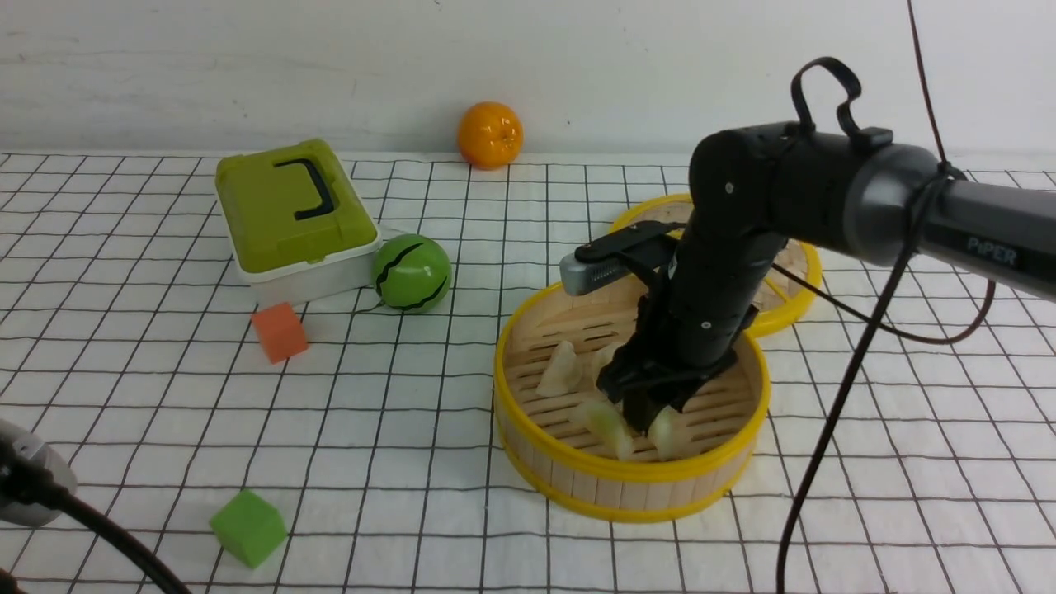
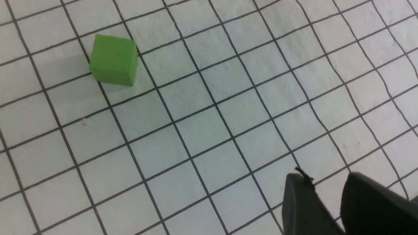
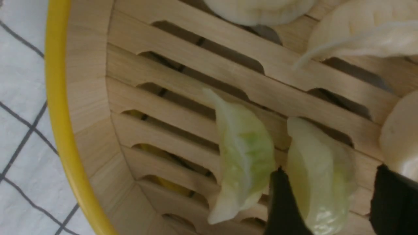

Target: Put the dumplings into the steamer on the table with the white tablecloth.

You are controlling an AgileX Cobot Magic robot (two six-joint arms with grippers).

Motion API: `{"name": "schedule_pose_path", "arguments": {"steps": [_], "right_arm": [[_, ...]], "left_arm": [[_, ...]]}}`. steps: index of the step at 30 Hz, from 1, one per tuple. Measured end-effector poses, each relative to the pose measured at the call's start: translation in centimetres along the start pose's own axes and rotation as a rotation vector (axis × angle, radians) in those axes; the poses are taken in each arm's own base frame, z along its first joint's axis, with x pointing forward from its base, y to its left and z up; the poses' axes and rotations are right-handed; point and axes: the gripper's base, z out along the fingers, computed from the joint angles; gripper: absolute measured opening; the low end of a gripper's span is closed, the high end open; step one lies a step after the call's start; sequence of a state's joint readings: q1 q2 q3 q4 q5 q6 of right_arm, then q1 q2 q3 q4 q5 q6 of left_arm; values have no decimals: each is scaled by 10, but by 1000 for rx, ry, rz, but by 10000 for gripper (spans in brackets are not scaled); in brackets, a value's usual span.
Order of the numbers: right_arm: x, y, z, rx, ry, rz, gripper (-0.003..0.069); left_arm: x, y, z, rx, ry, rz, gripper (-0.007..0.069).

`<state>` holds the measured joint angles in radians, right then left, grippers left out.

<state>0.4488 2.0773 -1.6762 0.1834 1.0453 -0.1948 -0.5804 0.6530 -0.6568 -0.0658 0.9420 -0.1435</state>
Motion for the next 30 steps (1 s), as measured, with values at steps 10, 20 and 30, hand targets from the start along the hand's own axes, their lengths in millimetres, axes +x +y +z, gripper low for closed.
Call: {"name": "schedule_pose_path", "arguments": {"steps": [10,20,30], "right_arm": [[10,12,-54,-28,23,-18,346],[72,49,-187,-89,-251,-136,101],[156,65,-224,-83,-438,-161,-6]], "left_arm": [[0,0,0,0,0,0,197],[0,0,0,0,0,0,205],[0,0,0,0,0,0,209]]}}
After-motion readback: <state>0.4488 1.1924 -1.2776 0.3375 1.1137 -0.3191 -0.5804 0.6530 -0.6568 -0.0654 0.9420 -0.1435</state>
